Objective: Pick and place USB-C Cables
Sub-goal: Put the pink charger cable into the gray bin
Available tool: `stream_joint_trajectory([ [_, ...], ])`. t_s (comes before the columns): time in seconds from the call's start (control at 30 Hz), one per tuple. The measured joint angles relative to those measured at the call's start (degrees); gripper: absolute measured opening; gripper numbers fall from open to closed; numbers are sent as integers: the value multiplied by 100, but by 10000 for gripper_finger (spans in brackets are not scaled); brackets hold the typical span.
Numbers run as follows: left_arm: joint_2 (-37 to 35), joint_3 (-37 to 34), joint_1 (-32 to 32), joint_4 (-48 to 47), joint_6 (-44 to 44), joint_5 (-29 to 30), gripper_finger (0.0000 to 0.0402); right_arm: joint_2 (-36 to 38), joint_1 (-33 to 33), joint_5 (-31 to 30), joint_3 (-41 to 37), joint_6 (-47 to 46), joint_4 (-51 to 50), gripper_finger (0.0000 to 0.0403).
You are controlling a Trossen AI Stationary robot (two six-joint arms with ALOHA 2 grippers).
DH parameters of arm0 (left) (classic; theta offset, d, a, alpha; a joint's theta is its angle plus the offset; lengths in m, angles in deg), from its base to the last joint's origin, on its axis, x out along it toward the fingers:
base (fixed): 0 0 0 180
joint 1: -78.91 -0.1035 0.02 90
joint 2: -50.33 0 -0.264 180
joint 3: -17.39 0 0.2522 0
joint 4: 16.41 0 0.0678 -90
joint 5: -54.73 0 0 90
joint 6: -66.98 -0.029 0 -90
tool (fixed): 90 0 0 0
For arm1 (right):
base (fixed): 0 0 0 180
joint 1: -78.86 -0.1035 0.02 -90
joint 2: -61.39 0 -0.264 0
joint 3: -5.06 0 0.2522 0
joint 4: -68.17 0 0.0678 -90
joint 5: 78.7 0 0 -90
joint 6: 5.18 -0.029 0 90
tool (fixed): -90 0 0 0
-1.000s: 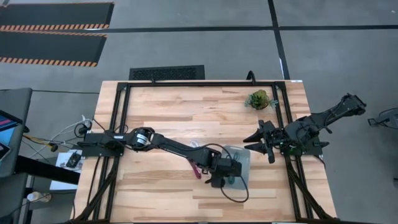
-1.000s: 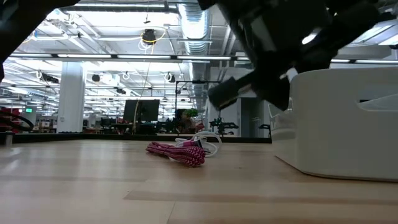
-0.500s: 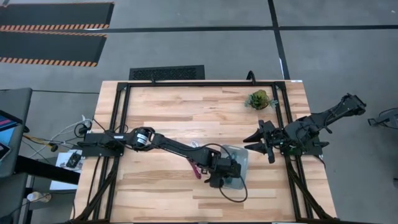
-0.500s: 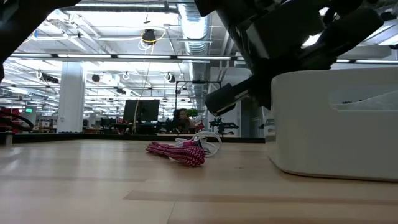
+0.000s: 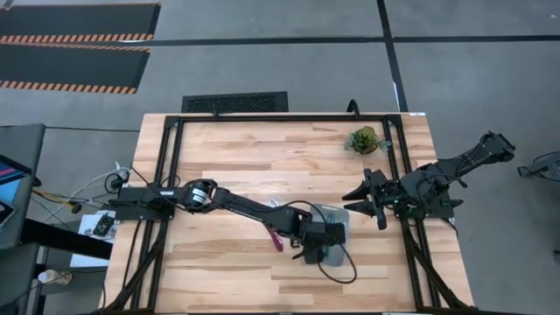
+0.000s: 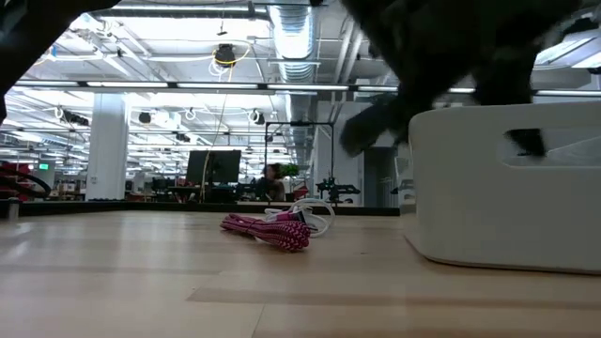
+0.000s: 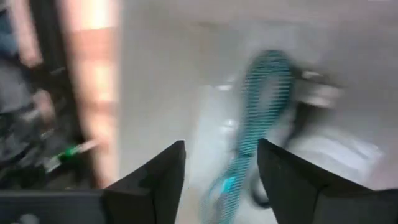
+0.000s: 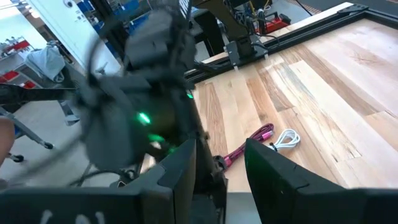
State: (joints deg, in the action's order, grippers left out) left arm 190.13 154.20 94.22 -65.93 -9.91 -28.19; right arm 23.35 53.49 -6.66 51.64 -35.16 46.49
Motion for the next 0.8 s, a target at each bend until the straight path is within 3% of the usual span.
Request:
stream_joint_trajectory([
  [0.2,-14,1208,2,-1299,862,454,220,0,0,-1,0,0,0,161],
  [0.37,-864,787,-16,-2036,1602,503,221,0,0,-2,0,0,-44,161],
  [0.53,-1493,788,-153,-3422,3186,232,222,-24,0,-2,-4,0,-103,161],
  [0.67,-1698,761,-270,-4547,4273,-429,222,-26,0,-2,-4,0,-85,161],
  [0.8,-1733,191,-142,-5034,4504,-327,222,-26,0,-3,-4,-1,-67,161],
])
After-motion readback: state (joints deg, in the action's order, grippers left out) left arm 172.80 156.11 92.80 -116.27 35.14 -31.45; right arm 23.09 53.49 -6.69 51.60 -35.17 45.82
